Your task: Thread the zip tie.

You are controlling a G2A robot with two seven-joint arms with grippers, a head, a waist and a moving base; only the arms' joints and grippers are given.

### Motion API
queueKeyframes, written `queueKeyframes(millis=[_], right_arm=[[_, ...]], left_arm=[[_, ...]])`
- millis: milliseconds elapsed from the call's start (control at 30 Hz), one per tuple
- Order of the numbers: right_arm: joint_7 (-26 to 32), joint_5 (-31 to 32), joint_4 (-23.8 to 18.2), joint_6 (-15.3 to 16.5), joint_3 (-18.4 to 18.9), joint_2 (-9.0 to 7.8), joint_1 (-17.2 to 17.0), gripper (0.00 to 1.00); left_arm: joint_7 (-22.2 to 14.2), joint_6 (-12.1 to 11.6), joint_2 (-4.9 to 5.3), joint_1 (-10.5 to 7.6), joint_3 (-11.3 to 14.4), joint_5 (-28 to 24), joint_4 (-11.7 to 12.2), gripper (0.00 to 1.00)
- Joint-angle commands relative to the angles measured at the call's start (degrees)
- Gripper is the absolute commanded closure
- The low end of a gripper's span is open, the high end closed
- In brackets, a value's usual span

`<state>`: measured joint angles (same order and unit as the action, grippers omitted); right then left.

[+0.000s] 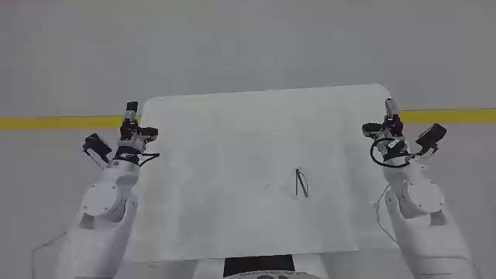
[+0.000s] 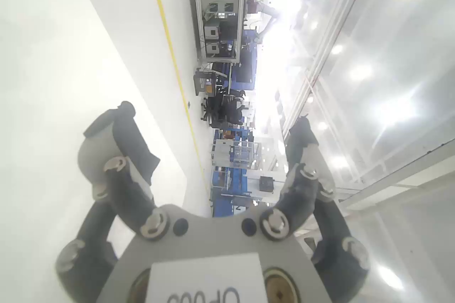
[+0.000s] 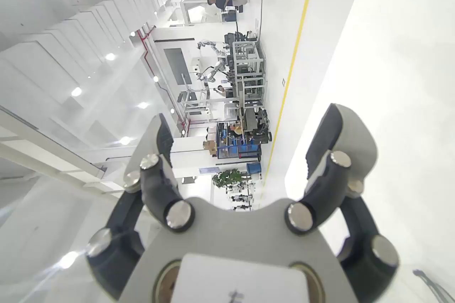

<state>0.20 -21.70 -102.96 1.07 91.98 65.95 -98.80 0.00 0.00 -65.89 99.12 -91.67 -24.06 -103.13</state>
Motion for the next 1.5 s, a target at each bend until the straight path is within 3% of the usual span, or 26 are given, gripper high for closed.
queueKeyframes(millis=[0, 133, 200, 567, 800, 1000, 1067, 1367, 1433, 1467], right_arm=[[0.1, 2.9, -0.1, 0.8, 0.2, -0.03, 0.0, 0.00], [-0.4, 11.1, -0.4, 2.1, 0.1, -0.14, -0.5, 0.00], [-0.7, 19.4, -0.5, 5.0, -0.3, -0.33, -0.8, 0.00], [-0.7, 19.4, -0.5, 5.0, -0.3, -0.33, -0.8, 0.00], [2.1, 31.2, -2.0, 6.7, -1.7, -0.61, 1.7, 0.00], [5.2, 39.5, -1.6, 6.2, -4.8, -0.58, 3.0, 0.00], [4.6, 41.5, -1.3, 7.6, -5.0, -0.57, 2.9, 0.00], [3.9, 41.9, -1.2, 7.8, -4.9, -0.55, 3.0, 0.00], [5.0, 45.3, -1.6, 8.4, -5.1, -0.73, 3.1, 0.00], [6.3, 51.0, -1.9, 9.0, -5.5, -0.97, 3.2, 0.00]], left_arm=[[0.0, 0.0, 0.00, 0.00, 0.0, 0.0, 0.0, 0.00], [0.0, 0.0, 0.00, 0.00, 0.0, 0.0, 0.0, 0.00], [0.0, 0.0, 0.00, 0.00, 0.0, 0.0, 0.0, 0.00], [0.0, 0.0, 0.00, 0.00, 0.0, 0.0, 0.0, 0.00], [0.0, 0.0, 0.00, 0.00, 0.0, 0.0, 0.0, 0.00], [0.0, 0.0, 0.00, 0.00, 0.0, 0.0, 0.0, 0.00], [0.0, 0.0, 0.00, 0.00, 0.0, 0.0, 0.0, 0.00], [0.0, 0.0, 0.00, 0.00, 0.0, 0.0, 0.0, 0.00], [0.0, 0.0, 0.00, 0.00, 0.0, 0.0, 0.0, 0.00], [0.0, 0.0, 0.00, 0.00, 0.0, 0.0, 0.0, 0.00]])
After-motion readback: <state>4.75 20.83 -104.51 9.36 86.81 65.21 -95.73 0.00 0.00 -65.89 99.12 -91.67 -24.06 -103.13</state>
